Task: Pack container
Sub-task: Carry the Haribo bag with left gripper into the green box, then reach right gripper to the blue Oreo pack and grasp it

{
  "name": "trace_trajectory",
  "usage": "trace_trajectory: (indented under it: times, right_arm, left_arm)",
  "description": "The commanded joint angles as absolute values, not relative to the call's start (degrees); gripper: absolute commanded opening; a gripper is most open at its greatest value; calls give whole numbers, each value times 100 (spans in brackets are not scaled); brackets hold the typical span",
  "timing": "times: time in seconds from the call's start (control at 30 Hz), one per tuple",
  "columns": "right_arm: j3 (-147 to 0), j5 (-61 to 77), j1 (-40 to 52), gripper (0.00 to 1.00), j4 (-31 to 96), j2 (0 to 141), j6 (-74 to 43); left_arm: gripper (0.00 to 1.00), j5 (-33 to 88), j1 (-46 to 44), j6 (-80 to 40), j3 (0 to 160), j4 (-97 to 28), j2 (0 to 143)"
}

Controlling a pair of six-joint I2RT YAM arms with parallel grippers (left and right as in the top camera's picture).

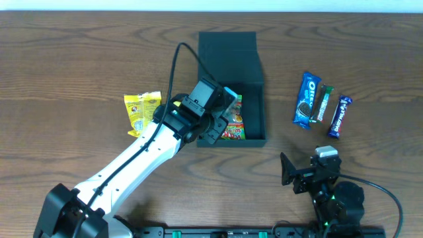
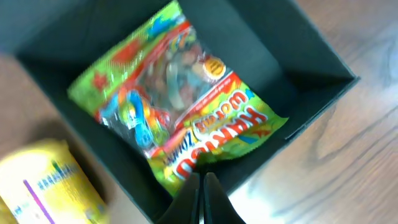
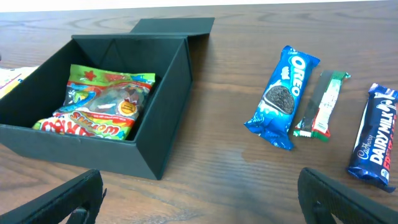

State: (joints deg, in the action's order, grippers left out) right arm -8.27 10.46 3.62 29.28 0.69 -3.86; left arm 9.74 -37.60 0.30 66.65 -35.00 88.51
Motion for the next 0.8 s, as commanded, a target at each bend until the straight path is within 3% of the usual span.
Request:
trace_trajectory:
  times: [0.0, 0.23, 0.47, 0.6, 0.77]
  right_arm:
    - [-808, 1033, 373, 99, 2921, 38, -421]
    - [-808, 1234, 373, 99, 2808, 38, -534]
    - [-805, 2711, 373, 99, 2893, 38, -5011]
    - [-808, 2893, 373, 99, 2674, 38, -5308]
    - [-840, 2781, 373, 99, 1271, 137, -4912]
  left_arm:
    - [5, 867, -3752, -1035, 6654, -3719, 8687]
    - [6, 1275, -3752, -1173, 6652, -4335, 8364]
    - [6, 1363, -3752, -1186, 6652, -4565, 8350]
    - [5, 1422, -3752, -1208, 6652, -4584, 8350]
    - [6, 1509, -3752, -1205, 6652, -4580, 8350]
